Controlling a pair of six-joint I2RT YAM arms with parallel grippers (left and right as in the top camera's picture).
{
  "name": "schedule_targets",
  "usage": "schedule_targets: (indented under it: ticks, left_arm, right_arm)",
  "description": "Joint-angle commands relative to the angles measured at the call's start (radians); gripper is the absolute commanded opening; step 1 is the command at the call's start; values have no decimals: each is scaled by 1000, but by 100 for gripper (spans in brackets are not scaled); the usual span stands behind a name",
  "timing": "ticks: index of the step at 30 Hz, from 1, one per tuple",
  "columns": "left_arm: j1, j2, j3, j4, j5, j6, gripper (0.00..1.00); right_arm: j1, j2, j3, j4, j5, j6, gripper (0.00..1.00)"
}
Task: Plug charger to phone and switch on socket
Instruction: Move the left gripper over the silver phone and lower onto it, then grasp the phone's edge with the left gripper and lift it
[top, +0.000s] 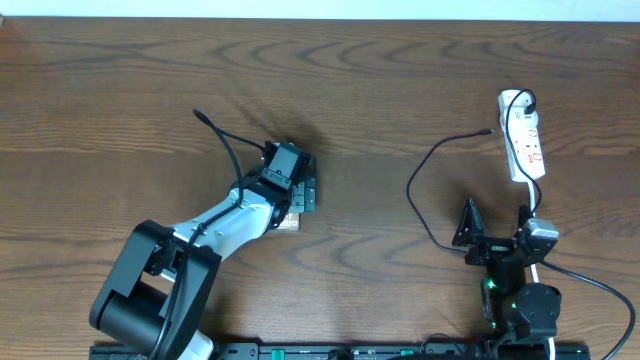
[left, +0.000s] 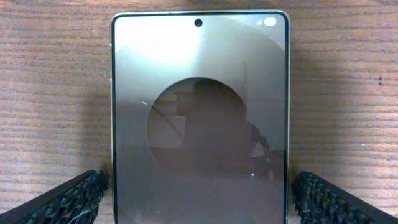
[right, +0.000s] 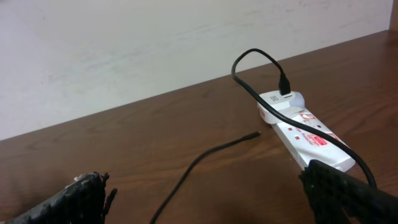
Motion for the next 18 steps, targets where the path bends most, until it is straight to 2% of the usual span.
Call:
schedule_targets:
  ticks: [1,14,18]
  left_arm:
    - [0,50,-13,-19,7,-10,97]
    - [0,51,-13,-53,6,-10,100]
    - [0,51,-13,-60,7,-10,88]
  right_arm:
    - [4,-2,-1,-4,-2,-13,99]
    - [4,-2,-1,-4,-2,-13,99]
    - [4,-2,-1,-4,-2,-13,99]
